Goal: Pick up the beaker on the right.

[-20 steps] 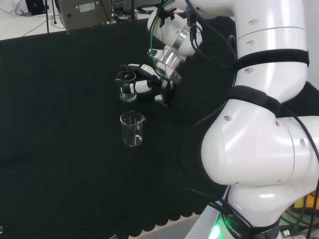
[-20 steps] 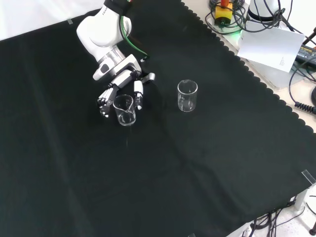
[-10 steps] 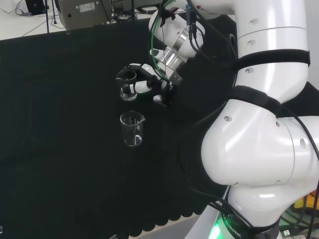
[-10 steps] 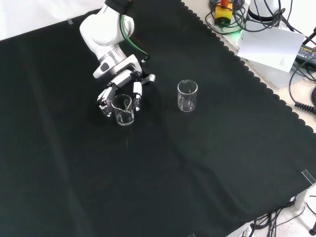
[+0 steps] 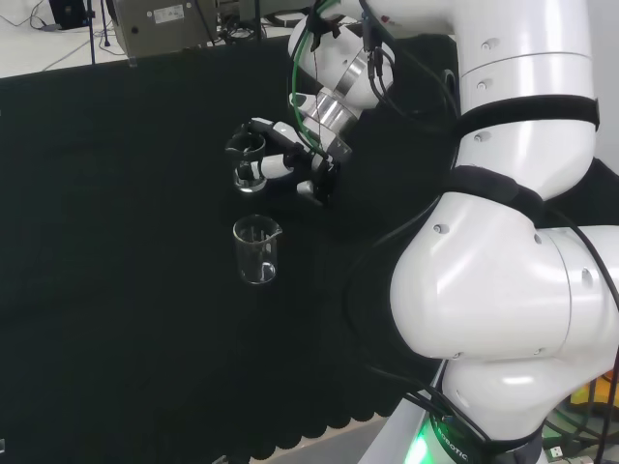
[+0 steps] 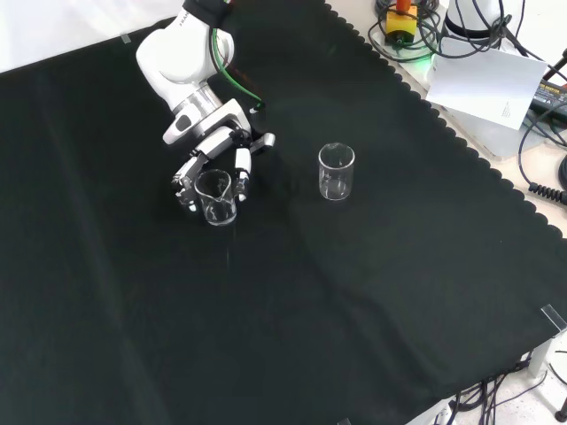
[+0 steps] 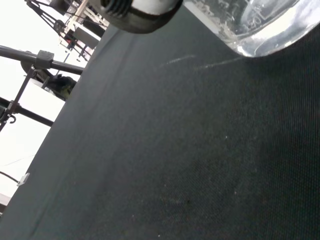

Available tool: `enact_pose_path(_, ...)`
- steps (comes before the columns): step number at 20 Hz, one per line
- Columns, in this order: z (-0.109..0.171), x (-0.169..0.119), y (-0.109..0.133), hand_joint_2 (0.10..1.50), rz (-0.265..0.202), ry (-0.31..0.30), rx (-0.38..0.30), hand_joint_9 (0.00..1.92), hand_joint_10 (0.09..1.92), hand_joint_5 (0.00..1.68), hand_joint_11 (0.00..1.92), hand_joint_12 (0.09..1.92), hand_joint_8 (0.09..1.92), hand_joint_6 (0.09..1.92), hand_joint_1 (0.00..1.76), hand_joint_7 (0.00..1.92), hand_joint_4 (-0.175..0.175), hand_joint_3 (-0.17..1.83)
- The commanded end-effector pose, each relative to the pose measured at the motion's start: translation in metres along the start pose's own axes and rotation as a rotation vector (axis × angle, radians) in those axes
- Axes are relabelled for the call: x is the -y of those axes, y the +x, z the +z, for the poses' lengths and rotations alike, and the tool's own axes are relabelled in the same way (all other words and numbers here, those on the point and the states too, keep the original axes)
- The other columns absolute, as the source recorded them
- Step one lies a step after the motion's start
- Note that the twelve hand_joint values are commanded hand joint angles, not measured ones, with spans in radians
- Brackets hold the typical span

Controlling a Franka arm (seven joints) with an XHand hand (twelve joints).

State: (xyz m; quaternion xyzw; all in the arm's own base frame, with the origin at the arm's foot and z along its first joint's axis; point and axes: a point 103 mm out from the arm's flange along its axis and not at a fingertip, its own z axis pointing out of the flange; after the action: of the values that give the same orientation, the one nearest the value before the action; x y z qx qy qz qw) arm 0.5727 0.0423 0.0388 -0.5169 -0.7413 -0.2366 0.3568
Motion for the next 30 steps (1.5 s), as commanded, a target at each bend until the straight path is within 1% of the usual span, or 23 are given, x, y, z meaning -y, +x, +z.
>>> enact_pose_path(1, 0.006, 0.001, -0.004, 0.90, 0.012, 0.041, -0.023, 0.43, 0.72, 0.21, 0.12, 1.36, 0.87, 0.77, 0.98, 0.15, -0.041, -0.17)
enact_pose_path(3, 0.007, 0.001, -0.003, 0.90, 0.014, 0.042, -0.028, 0.42, 0.70, 0.22, 0.12, 1.36, 0.83, 0.69, 0.96, 0.14, -0.043, -0.17)
enact_pose_path(4, 0.007, 0.001, -0.003, 0.90, 0.014, 0.030, -0.029, 0.42, 0.70, 0.22, 0.12, 1.36, 0.83, 0.67, 0.96, 0.14, -0.043, -0.17)
enact_pose_path(6, 0.005, 0.002, -0.001, 0.91, 0.020, -0.014, -0.028, 0.52, 0.68, 0.27, 0.20, 1.33, 0.82, 0.65, 0.96, 0.27, -0.045, -0.17)
enact_pose_path(7, 0.003, 0.002, 0.000, 0.92, 0.027, -0.044, -0.028, 0.62, 0.65, 0.36, 0.29, 1.31, 0.81, 0.71, 0.97, 0.40, -0.044, -0.17)
enact_pose_path(8, -0.001, 0.004, 0.002, 0.96, 0.040, -0.089, -0.008, 0.82, 0.62, 0.55, 0.51, 1.23, 0.82, 0.80, 1.02, 0.60, -0.062, -0.17)
enact_pose_path(9, -0.004, 0.005, 0.005, 1.01, 0.047, -0.129, 0.014, 1.00, 0.59, 0.80, 0.77, 1.12, 0.84, 0.80, 1.08, 0.81, -0.082, -0.15)
enact_pose_path(10, -0.008, 0.005, 0.009, 1.04, 0.056, -0.170, 0.048, 1.18, 0.56, 0.97, 1.00, 0.97, 0.74, 0.74, 1.16, 1.03, -0.062, -0.16)
enact_pose_path(11, -0.015, 0.007, 0.013, 1.05, 0.049, -0.214, 0.074, 1.32, 0.53, 1.10, 1.16, 0.83, 0.60, 0.64, 1.22, 1.20, -0.056, -0.16)
enact_pose_path(12, -0.022, 0.008, 0.018, 1.05, 0.033, -0.253, 0.094, 1.43, 0.49, 1.20, 1.26, 0.73, 0.47, 0.52, 1.26, 1.34, -0.067, -0.17)
enact_pose_path(13, -0.031, 0.009, 0.024, 1.04, 0.013, -0.280, 0.115, 1.52, 0.44, 1.29, 1.33, 0.65, 0.37, 0.42, 1.29, 1.40, -0.108, -0.17)
enact_pose_path(14, -0.042, 0.009, 0.031, 1.03, -0.014, -0.296, 0.136, 1.58, 0.38, 1.35, 1.37, 0.60, 0.30, 0.34, 1.30, 1.43, -0.139, -0.17)
enact_pose_path(15, -0.053, 0.009, 0.039, 1.03, -0.042, -0.304, 0.166, 1.64, 0.32, 1.39, 1.39, 0.57, 0.23, 0.27, 1.31, 1.46, -0.157, -0.17)
enact_pose_path(17, -0.073, 0.008, 0.056, 1.02, -0.095, -0.286, 0.240, 1.69, 0.24, 1.44, 1.41, 0.53, 0.16, 0.19, 1.32, 1.50, -0.172, -0.17)
enact_pose_path(19, -0.090, 0.013, 0.069, 1.02, -0.127, -0.267, 0.309, 1.71, 0.21, 1.46, 1.42, 0.52, 0.12, 0.15, 1.32, 1.52, -0.175, -0.17)
enact_pose_path(22, -0.105, 0.028, 0.085, 1.02, -0.131, -0.231, 0.395, 1.73, 0.20, 1.47, 1.44, 0.53, 0.10, 0.14, 1.32, 1.52, -0.175, -0.17)
enact_pose_path(24, -0.113, 0.043, 0.093, 1.02, -0.125, -0.200, 0.426, 1.75, 0.20, 1.47, 1.44, 0.53, 0.10, 0.14, 1.32, 1.53, -0.175, -0.17)
enact_pose_path(26, -0.119, 0.063, 0.099, 1.02, -0.109, -0.178, 0.460, 1.78, 0.20, 1.49, 1.46, 0.53, 0.20, 0.12, 1.24, 1.65, -0.113, -0.17)
enact_pose_path(27, -0.122, 0.073, 0.102, 1.02, -0.103, -0.172, 0.473, 1.79, 0.19, 1.49, 1.46, 0.53, 0.25, 0.11, 1.22, 1.67, -0.092, -0.17)
enact_pose_path(29, -0.129, 0.097, 0.108, 1.02, -0.091, -0.166, 0.501, 1.81, 0.19, 1.50, 1.47, 0.54, 0.32, 0.10, 1.20, 1.68, -0.064, -0.17)
enact_pose_path(30, -0.132, 0.109, 0.111, 1.02, -0.085, -0.164, 0.514, 1.81, 0.18, 1.51, 1.47, 0.54, 0.39, 0.09, 1.20, 1.66, -0.057, -0.17)
